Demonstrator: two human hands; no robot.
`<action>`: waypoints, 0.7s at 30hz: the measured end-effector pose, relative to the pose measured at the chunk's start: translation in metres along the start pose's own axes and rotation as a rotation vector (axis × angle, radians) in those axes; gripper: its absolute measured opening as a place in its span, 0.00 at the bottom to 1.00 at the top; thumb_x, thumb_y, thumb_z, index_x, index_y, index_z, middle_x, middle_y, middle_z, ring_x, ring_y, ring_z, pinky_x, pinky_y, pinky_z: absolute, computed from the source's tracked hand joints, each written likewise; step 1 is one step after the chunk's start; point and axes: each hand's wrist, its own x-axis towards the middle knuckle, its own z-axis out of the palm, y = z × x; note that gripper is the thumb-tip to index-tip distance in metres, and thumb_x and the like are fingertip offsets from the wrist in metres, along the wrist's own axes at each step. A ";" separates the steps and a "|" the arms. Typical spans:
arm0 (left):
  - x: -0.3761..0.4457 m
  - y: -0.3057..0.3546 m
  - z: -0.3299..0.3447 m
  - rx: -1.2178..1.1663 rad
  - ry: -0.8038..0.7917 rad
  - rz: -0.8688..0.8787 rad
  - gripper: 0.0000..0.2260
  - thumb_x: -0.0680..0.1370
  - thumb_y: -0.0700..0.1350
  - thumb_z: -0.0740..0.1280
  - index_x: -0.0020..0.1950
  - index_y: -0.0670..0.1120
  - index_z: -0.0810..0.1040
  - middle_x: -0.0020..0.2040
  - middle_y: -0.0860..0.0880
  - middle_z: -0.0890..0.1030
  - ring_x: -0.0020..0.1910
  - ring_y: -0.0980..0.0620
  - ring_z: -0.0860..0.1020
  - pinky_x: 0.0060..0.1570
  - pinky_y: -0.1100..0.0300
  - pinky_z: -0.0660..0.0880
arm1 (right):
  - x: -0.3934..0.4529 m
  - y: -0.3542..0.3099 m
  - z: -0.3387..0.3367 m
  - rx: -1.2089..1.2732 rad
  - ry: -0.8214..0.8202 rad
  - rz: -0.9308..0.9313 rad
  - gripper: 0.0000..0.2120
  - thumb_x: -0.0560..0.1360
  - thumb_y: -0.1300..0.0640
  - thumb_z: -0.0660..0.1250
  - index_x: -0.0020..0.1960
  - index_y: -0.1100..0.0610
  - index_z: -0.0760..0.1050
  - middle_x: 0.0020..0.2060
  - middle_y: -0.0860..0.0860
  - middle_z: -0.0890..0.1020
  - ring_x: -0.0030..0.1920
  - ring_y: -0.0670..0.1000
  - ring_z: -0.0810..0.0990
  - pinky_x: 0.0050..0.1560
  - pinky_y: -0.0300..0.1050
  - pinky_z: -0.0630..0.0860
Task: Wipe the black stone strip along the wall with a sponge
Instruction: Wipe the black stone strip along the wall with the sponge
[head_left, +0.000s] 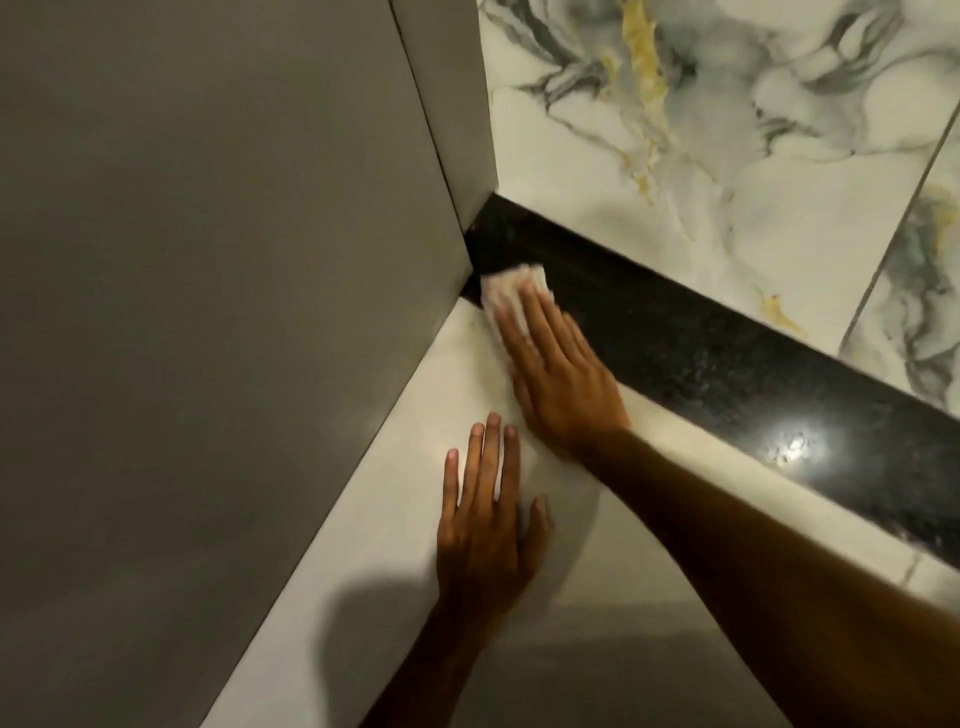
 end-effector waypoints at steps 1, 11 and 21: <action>0.000 0.001 -0.001 -0.004 -0.004 0.002 0.31 0.85 0.53 0.65 0.86 0.45 0.64 0.87 0.46 0.62 0.87 0.47 0.60 0.85 0.40 0.61 | -0.017 0.011 0.000 -0.021 0.000 -0.001 0.34 0.90 0.52 0.56 0.91 0.53 0.44 0.90 0.57 0.45 0.90 0.57 0.45 0.91 0.60 0.54; 0.005 -0.002 0.005 0.052 -0.011 0.003 0.31 0.85 0.58 0.60 0.86 0.45 0.65 0.87 0.43 0.63 0.87 0.44 0.60 0.87 0.43 0.54 | 0.043 0.015 0.006 0.024 0.129 0.260 0.33 0.89 0.51 0.52 0.91 0.55 0.44 0.90 0.59 0.46 0.91 0.60 0.45 0.91 0.58 0.48; -0.001 -0.002 0.007 0.088 0.087 0.015 0.32 0.84 0.54 0.64 0.85 0.41 0.65 0.86 0.40 0.64 0.87 0.42 0.62 0.84 0.39 0.64 | -0.016 0.045 -0.001 -0.005 0.229 0.553 0.32 0.90 0.51 0.51 0.90 0.57 0.46 0.90 0.60 0.48 0.91 0.60 0.47 0.92 0.58 0.50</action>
